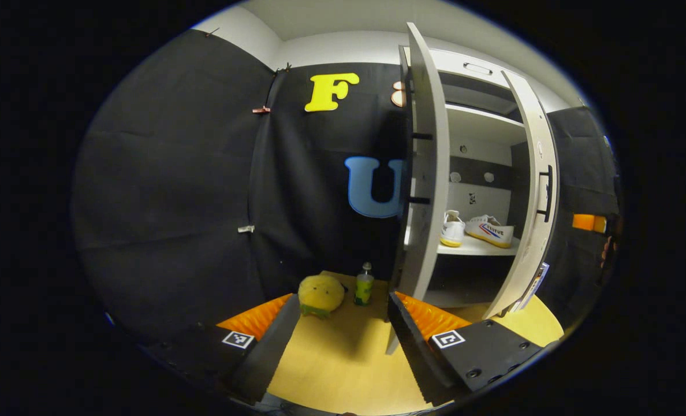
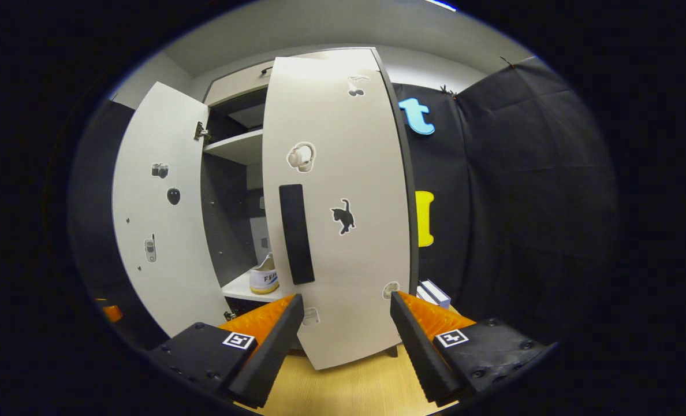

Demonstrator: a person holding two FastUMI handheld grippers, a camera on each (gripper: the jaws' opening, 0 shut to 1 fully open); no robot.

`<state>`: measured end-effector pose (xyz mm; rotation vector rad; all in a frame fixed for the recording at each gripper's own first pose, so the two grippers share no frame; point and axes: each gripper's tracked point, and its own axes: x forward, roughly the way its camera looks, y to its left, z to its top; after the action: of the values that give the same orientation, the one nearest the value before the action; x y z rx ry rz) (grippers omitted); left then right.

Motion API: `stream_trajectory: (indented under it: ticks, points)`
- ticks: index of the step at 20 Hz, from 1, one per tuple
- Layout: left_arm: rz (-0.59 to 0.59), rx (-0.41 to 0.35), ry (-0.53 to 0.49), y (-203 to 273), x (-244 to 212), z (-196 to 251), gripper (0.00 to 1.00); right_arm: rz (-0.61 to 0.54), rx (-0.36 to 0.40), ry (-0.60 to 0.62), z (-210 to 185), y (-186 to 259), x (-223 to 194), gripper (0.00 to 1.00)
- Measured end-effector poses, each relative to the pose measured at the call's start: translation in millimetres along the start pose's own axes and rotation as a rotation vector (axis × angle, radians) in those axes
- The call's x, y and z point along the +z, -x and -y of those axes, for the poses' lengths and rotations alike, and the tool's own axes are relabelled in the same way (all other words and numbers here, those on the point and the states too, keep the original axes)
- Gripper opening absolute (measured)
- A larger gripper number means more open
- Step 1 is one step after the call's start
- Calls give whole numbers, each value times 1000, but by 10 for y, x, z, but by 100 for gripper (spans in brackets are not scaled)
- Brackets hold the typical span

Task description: Grab one shoe with the right hand and put it into the shoe cabinet, grab the other shoe with the left hand and put it into the shoe cabinet; then close the right door with the right hand and the left door with the left hand.

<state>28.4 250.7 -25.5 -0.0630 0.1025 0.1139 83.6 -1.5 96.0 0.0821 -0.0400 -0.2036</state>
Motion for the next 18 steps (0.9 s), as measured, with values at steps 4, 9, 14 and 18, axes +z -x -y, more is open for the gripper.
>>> stream_trajectory:
  ticks: [4, 9, 14, 18]
  points:
    - [60, -45, 23, -304, 463, -109, 95, -50, -49, -12, 147, 175, -261, 98]
    - [109, -128, -6, -723, 990, -79, 95, -141, -63, -17, 153, 382, -661, 98]
    - [143, -216, -60, -1125, 1332, 137, 95, -168, -76, -34, 148, 504, -807, 98]
    - [117, -257, -32, -1339, 1409, 291, 95, -197, -79, -58, 140, 573, -906, 98]
